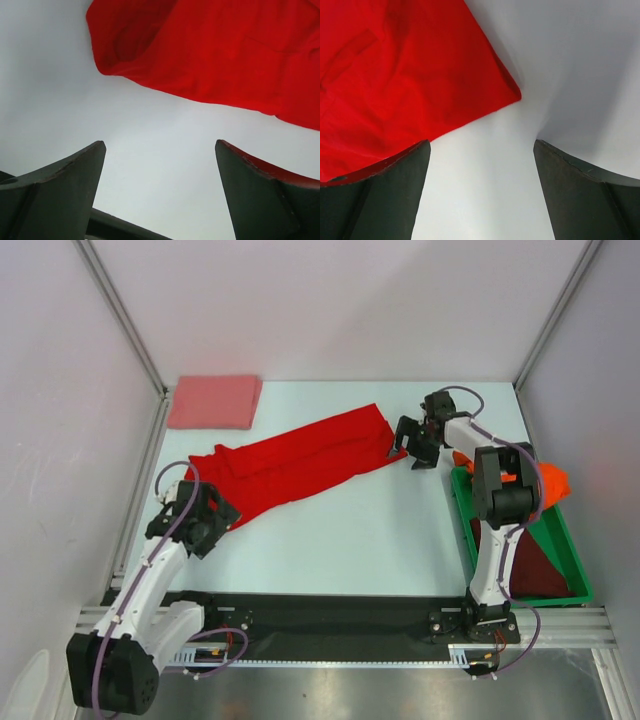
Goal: Fold and stack the t-shirts
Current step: Fold the tshirt
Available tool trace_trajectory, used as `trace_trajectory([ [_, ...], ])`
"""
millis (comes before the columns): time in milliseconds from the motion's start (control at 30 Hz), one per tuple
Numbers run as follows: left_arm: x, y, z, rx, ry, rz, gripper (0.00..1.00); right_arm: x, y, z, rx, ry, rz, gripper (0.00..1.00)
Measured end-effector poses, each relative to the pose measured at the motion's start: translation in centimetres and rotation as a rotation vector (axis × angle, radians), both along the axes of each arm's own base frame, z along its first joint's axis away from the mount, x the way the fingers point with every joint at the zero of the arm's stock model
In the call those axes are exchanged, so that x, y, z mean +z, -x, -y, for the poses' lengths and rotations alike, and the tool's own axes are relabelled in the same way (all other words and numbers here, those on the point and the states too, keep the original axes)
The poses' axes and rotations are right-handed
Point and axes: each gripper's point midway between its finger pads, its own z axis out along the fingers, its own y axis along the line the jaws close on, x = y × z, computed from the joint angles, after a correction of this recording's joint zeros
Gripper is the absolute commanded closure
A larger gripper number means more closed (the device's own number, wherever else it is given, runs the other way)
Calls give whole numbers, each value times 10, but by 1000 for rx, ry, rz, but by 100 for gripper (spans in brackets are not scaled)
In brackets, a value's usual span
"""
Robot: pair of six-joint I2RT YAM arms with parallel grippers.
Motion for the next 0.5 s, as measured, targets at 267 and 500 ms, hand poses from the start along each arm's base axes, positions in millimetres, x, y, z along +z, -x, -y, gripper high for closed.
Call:
trace_trajectory([
  [267,-21,3,-8,145,48,-42,9,-2,-25,-4,-41,-56,40,15],
  [500,-37,9,-20,244,65,-88,10,-3,-39,0,-69,-72,64,21],
])
